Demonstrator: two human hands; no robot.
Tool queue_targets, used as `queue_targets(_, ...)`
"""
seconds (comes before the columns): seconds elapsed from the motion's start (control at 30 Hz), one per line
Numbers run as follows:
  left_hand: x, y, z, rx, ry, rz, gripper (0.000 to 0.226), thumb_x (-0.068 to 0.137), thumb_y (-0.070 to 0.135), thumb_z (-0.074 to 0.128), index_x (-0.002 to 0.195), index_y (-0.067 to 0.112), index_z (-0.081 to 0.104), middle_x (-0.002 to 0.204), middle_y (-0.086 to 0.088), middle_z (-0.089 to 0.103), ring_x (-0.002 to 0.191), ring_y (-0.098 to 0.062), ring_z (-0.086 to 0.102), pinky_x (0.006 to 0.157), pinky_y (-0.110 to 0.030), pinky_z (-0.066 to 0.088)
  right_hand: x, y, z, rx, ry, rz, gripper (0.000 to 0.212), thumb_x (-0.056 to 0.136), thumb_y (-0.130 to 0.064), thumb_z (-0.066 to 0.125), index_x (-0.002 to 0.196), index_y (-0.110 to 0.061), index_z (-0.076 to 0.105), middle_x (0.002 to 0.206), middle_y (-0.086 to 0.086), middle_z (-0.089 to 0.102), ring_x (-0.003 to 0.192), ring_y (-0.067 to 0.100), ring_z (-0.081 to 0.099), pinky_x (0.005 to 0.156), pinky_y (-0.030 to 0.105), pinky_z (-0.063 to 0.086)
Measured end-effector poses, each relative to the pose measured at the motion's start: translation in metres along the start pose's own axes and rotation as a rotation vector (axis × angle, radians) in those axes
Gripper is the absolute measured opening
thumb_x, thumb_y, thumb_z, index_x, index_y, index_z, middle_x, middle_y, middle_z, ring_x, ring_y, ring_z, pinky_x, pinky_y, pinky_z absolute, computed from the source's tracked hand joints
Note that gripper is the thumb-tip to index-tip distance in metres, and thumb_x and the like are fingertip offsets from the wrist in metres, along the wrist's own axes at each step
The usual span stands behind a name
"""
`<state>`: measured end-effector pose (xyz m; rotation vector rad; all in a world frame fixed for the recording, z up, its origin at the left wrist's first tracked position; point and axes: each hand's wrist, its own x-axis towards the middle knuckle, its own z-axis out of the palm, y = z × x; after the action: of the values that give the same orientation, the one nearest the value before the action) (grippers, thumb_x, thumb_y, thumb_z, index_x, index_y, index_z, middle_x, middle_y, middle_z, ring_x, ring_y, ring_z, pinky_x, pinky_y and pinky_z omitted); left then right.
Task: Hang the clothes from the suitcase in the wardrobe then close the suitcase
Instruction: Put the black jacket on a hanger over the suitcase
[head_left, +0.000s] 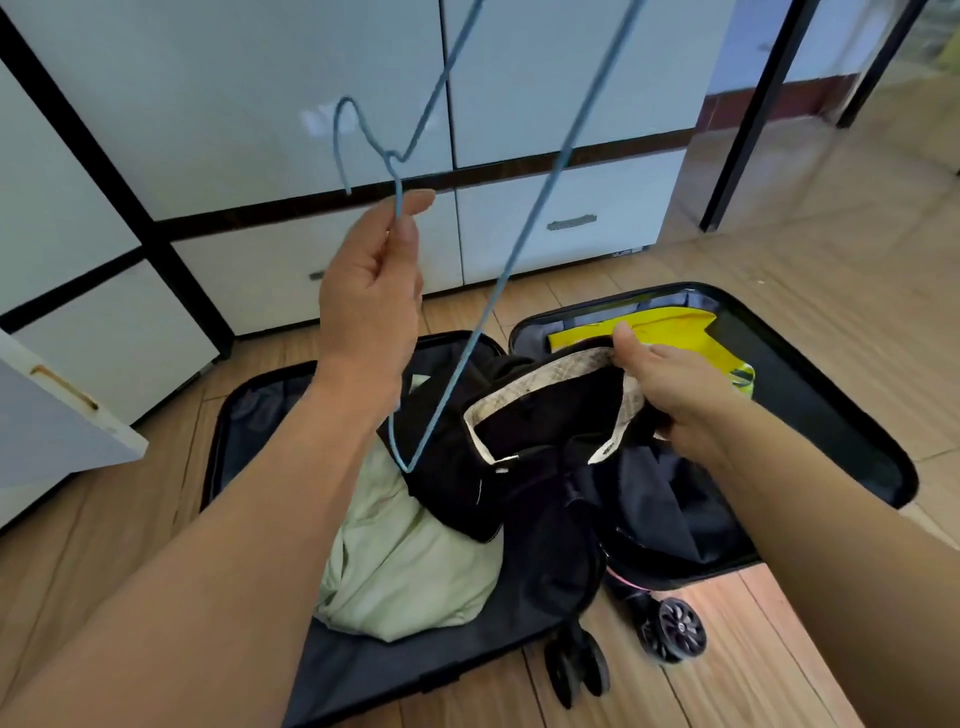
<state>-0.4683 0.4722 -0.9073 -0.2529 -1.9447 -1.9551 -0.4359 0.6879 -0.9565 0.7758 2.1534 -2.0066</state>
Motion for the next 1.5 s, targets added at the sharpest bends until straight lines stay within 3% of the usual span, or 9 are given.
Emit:
queue_targets(0.2,-0.007,0.01,0.049,-0.038,-0.036,0.02,0.024,0.101,0.018,0.038,0.093,0.024,0.06,0.057,0.004,0.027,0.049,-0.01,0.025,0.048,-0.025,0.025,-0.012,-0.021,-0.011,0.264,-0.304,0.126,0.043,0.065,-0.036,0.071,0.093,-0.004,0.069,0.097,0.015,0.07,0.08,0.028,0.069,0.079,0.041,0.056)
queue_targets(0.37,-0.015,-0.004,0.089,-0.082,0.013,-0.076,0.026,0.098,0.023,0.041,0.084,0.033,0.06,0.057,0.007,0.03,0.052,-0.012,0.027,0.052,-0.026,0.026,-0.022,-0.031,-0.014,0.304,-0.394,0.097,0.02,0.085,-0.024,0.064,0.076,-0.006,0.069,0.075,0.012,0.069,0.067,0.025,0.065,0.069,0.036,0.057)
queue_targets(0.47,-0.024,-0.016,0.1,-0.124,-0.019,-0.195,0.027,0.1,0.021,0.04,0.085,0.029,0.06,0.059,0.007,0.032,0.052,-0.009,0.03,0.05,-0.019,0.03,-0.021,-0.033,-0.028,0.399,-0.402,0.035,0.033,0.088,-0.011,0.053,0.059,-0.01,0.069,0.066,0.008,0.068,0.056,0.02,0.066,0.059,0.028,0.056)
queue_targets(0.53,-0.032,-0.026,0.101,-0.092,-0.057,-0.209,0.027,0.101,0.021,0.039,0.086,0.029,0.06,0.062,0.007,0.035,0.055,-0.007,0.034,0.053,-0.016,0.033,-0.026,-0.036,-0.039,0.506,-0.469,0.001,0.02,0.079,-0.006,0.047,0.079,-0.005,0.068,0.074,0.009,0.068,0.063,0.022,0.066,0.065,0.03,0.057)
queue_targets(0.67,-0.045,-0.047,0.103,0.072,-0.105,-0.316,0.023,0.1,0.023,0.042,0.089,0.027,0.061,0.066,0.004,0.053,0.066,-0.013,0.056,0.071,-0.026,0.05,-0.031,-0.038,-0.06,0.552,-0.588,-0.176,0.055,0.061,0.002,0.054,0.114,-0.011,0.058,0.092,0.01,0.066,0.079,0.025,0.067,0.068,0.033,0.057)
queue_targets(0.8,-0.046,-0.059,0.091,0.586,-0.213,-0.243,0.019,0.097,0.025,0.048,0.089,0.015,0.062,0.081,0.0,0.063,0.083,-0.021,0.059,0.073,-0.033,0.047,-0.03,-0.035,-0.069,0.316,-0.547,-0.275,0.106,0.034,-0.019,0.094,0.13,-0.029,0.049,0.108,0.002,0.07,0.096,0.017,0.069,0.074,0.027,0.057)
queue_targets(1.07,-0.022,-0.032,0.065,0.969,-0.053,0.153,0.026,0.09,0.004,0.046,0.104,0.018,0.063,0.096,-0.005,0.062,0.087,-0.029,0.056,0.067,-0.031,0.035,-0.026,-0.043,-0.059,0.383,-0.069,-0.43,0.012,0.069,-0.017,0.073,0.076,-0.015,0.063,0.062,-0.002,0.067,0.056,0.01,0.064,0.058,0.022,0.053)
queue_targets(1.37,-0.019,-0.062,-0.001,0.977,-0.139,-0.091,0.02,0.087,0.001,0.042,0.08,0.018,0.051,0.083,0.0,0.057,0.078,-0.024,0.05,0.062,-0.033,0.036,-0.022,-0.029,-0.065,0.653,-0.452,-0.059,0.01,0.066,-0.006,0.067,0.075,-0.01,0.07,0.085,0.009,0.069,0.075,0.025,0.07,0.066,0.041,0.058)
queue_targets(1.5,-0.015,-0.069,-0.014,0.904,-0.17,-0.14,0.025,0.086,-0.004,0.043,0.077,0.017,0.053,0.086,-0.001,0.059,0.075,-0.021,0.048,0.059,-0.026,0.037,-0.023,-0.024,-0.062,0.793,-0.498,0.037,0.057,0.065,-0.054,0.069,0.085,-0.001,0.069,0.115,0.025,0.064,0.104,0.042,0.063,0.084,0.062,0.049)
